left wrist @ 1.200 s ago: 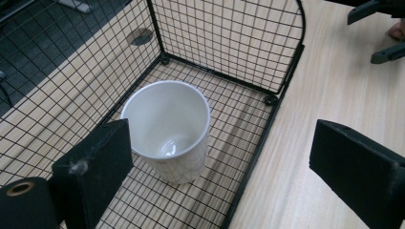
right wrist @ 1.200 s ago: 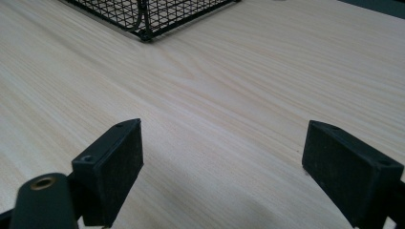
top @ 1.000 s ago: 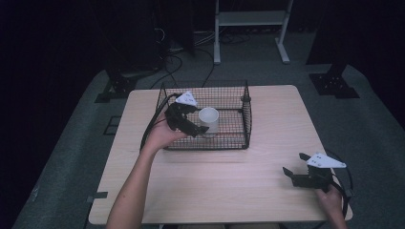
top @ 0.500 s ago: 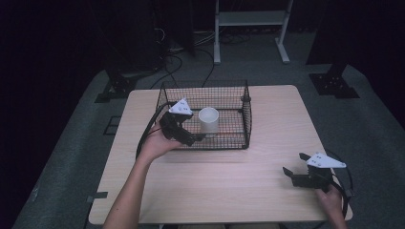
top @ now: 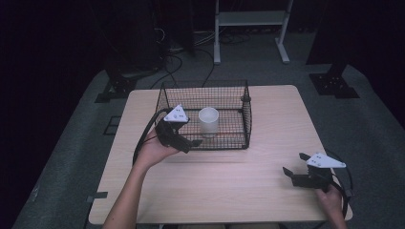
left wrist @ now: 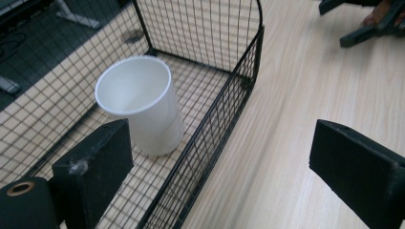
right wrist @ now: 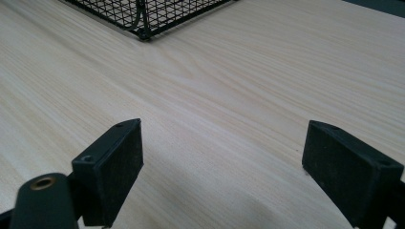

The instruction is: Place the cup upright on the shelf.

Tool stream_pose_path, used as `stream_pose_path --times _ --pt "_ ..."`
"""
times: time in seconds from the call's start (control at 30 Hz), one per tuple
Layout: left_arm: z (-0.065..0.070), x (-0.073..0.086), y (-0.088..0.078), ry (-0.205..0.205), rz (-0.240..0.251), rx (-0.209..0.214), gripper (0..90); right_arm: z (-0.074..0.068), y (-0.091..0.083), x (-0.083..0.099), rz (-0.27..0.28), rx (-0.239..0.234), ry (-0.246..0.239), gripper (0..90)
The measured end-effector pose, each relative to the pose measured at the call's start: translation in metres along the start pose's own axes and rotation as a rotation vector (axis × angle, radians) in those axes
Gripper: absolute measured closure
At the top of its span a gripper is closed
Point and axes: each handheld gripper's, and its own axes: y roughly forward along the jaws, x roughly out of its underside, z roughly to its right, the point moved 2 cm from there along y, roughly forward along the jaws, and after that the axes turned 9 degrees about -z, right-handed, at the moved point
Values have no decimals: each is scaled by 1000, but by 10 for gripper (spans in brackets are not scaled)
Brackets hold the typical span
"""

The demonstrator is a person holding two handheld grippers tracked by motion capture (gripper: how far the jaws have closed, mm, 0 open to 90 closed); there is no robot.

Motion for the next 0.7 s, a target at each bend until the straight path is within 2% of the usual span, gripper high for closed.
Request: stream_pose_path --times 0.4,0.7 --pt "8 18 2 -14 13 8 67 0 0 0 -1 1 -1 131" --pt "14 24 -1 -14 21 9 67 0 0 0 -2 1 1 131"
